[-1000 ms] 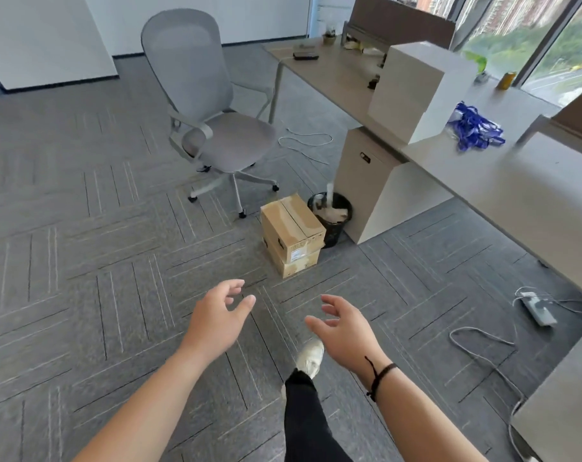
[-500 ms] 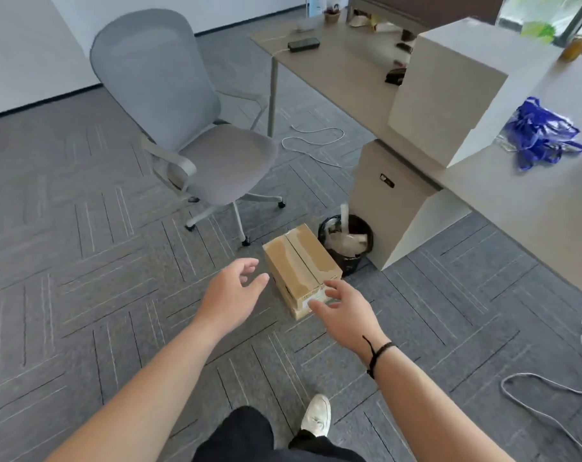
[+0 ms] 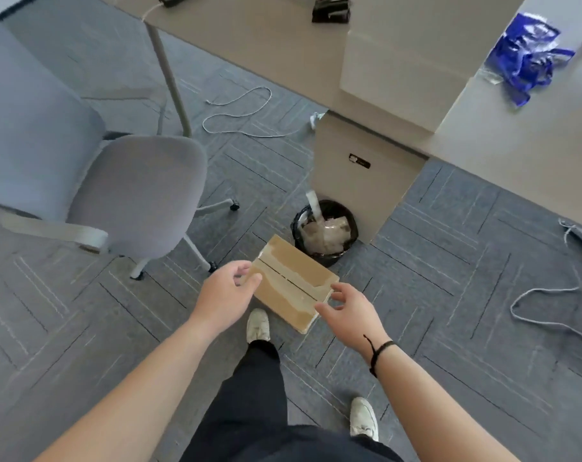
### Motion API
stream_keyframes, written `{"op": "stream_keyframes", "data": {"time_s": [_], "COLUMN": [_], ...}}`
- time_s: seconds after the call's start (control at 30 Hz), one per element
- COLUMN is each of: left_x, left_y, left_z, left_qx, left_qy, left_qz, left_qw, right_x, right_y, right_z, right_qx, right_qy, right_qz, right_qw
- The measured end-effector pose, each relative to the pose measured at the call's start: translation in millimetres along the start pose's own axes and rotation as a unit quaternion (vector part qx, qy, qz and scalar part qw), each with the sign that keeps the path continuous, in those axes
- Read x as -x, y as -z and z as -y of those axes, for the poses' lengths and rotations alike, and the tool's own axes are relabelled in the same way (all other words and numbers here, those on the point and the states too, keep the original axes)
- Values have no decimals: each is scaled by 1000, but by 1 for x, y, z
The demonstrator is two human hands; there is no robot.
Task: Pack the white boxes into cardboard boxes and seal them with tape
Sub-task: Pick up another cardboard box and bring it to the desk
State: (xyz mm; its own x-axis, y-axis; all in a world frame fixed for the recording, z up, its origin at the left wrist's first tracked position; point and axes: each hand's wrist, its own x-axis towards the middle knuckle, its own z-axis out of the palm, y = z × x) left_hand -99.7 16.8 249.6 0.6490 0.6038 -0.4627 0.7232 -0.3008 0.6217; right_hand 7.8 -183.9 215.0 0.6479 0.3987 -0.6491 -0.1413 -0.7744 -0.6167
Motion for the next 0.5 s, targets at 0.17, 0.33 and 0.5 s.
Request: {"op": "stream_keyframes", "data": {"time_s": [0.17, 0.33, 0.5], "left_x": [-109, -201, -276], "left_y": [31, 17, -35], "left_z": [10, 43, 89], "left_qx": [-87, -172, -185], "left_qy": [-29, -30, -2], "left_qz": [98, 186, 210], "left_qw": [991, 967, 960], "right_x": [-55, -111, -177], "right_y": [-31, -66, -96], "right_z": [22, 2, -39], "right_qx": [-93, -140, -143], "right_qy": [-113, -200, -256], "right_qz": [-48, -78, -94], "right_qw": [988, 967, 951]}}
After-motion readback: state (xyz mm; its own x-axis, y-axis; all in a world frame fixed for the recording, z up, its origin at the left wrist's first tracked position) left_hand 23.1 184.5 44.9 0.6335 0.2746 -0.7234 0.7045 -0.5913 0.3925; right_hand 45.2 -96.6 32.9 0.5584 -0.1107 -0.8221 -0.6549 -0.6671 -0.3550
